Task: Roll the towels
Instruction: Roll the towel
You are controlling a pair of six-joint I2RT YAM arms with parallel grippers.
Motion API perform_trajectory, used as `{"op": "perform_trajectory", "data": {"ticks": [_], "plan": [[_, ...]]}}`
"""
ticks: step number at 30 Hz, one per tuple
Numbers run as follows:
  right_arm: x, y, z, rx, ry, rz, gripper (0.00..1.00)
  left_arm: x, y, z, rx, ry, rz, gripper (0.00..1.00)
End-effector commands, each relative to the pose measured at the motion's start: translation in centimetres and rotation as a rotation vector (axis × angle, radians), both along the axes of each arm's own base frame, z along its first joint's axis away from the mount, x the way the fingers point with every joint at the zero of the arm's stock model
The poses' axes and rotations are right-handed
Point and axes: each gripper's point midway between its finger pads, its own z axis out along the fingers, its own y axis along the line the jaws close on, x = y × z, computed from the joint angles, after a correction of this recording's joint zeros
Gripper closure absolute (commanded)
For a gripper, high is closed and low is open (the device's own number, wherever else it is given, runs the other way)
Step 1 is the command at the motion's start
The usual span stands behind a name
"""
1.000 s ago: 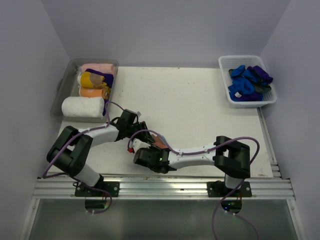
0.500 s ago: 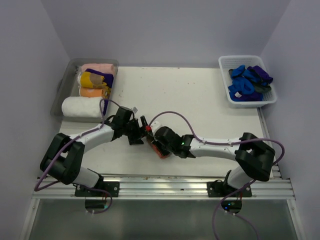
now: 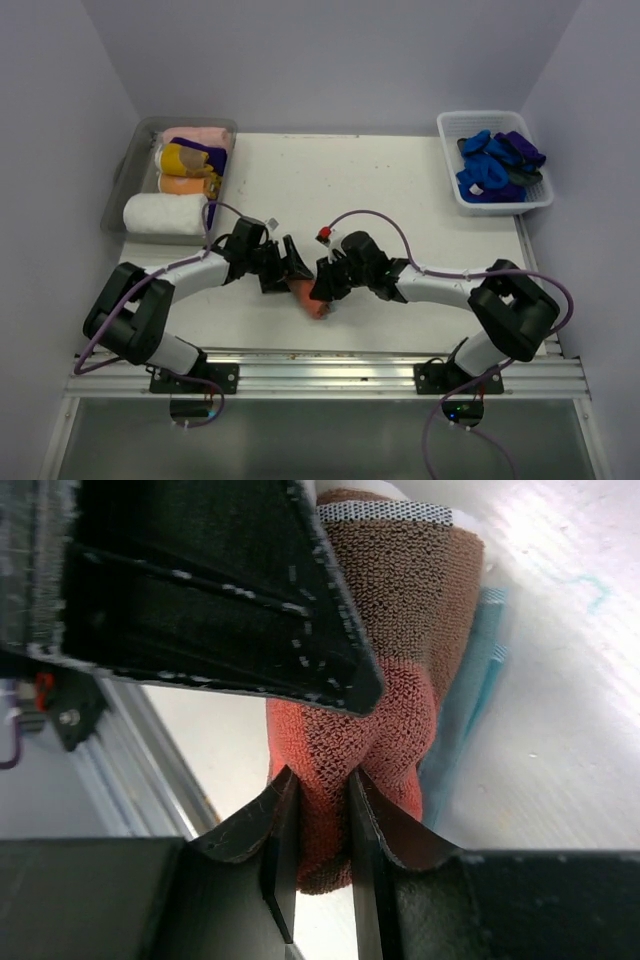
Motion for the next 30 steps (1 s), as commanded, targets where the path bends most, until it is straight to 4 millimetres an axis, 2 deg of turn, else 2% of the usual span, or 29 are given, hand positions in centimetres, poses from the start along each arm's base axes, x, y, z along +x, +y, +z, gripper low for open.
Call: {"op": "perform_trajectory", "data": {"ticks": [1,3,5,6,9,11,12,14,15,18,20,21,22,23,24,25,26,27,28,30], "plan": [[-1.7,1.4,1.9,0.144,0.099,0.076,0.77,0.4,-0.9,0.2,-0.041,-0.029,-0.027,0.15],[-1.6,1.5,1.9,0.168,0.120,0.078,0.76,0.4,-1.0,0.0,-0.043,-0.028,-0.027,0.16],[-1.4,1.4,1.5,0.166,0.143,0.070,0.76,0.5,-1.1,-0.1,-0.041,-0.025,-0.021,0.23],[-1.4,1.4,1.3,0.163,0.148,0.070,0.76,0.4,-1.1,-0.2,-0.039,-0.021,-0.022,0.23],[-1.4,1.0,0.6,0.128,0.175,0.055,0.70,0.5,-1.0,-0.5,-0.028,-0.012,-0.009,0.45],[-0.6,0.7,0.5,0.088,0.140,0.033,0.64,0.5,-0.9,-0.6,-0.023,-0.009,-0.006,0.52],[-0.7,0.1,0.1,0.049,0.146,0.023,0.56,0.5,-0.9,-0.7,-0.016,-0.007,-0.004,0.57],[-0.2,-0.4,1.4,0.035,0.086,0.020,0.48,0.3,-0.7,-0.9,-0.005,0.004,0.000,0.60],[0.0,-1.1,1.1,-0.024,0.056,-0.014,0.43,0.3,-0.7,-0.9,-0.004,0.006,0.002,0.61],[0.5,-2.7,2.5,-0.171,-0.096,-0.057,0.36,0.3,-0.5,-1.2,0.008,0.018,0.011,0.63],[1.0,-2.8,4.2,-0.236,-0.218,-0.066,0.33,0.2,-0.5,-1.1,0.008,0.023,0.013,0.63],[-0.1,-2.6,4.7,-0.270,-0.255,-0.038,0.31,0.2,-0.4,-1.1,0.010,0.027,0.017,0.63],[0.8,-2.7,5.9,-0.307,-0.338,-0.073,0.31,0.4,-0.5,-1.0,0.013,0.022,0.020,0.63],[0.7,-2.5,6.3,-0.329,-0.373,-0.070,0.30,0.4,-0.4,-1.1,0.020,0.025,0.019,0.63],[-0.4,-2.0,6.2,-0.364,-0.410,-0.036,0.30,0.4,-0.3,-1.0,0.022,0.028,0.022,0.63],[0.2,-1.9,7.1,-0.402,-0.481,-0.056,0.30,0.6,-0.4,-0.9,0.023,0.022,0.021,0.63],[0.1,-1.6,7.3,-0.429,-0.517,-0.052,0.29,0.6,-0.4,-0.9,0.025,0.026,0.022,0.63],[-0.9,-1.0,7.3,-0.456,-0.547,-0.014,0.29,0.7,-0.4,-0.9,0.026,0.024,0.021,0.63],[-0.6,-0.7,7.0,-0.509,-0.587,-0.015,0.29,0.7,-0.4,-0.9,0.027,0.024,0.021,0.63],[-1.3,0.1,6.4,-0.560,-0.627,0.024,0.28,0.7,-0.5,-0.8,0.028,0.026,0.019,0.63]]}}
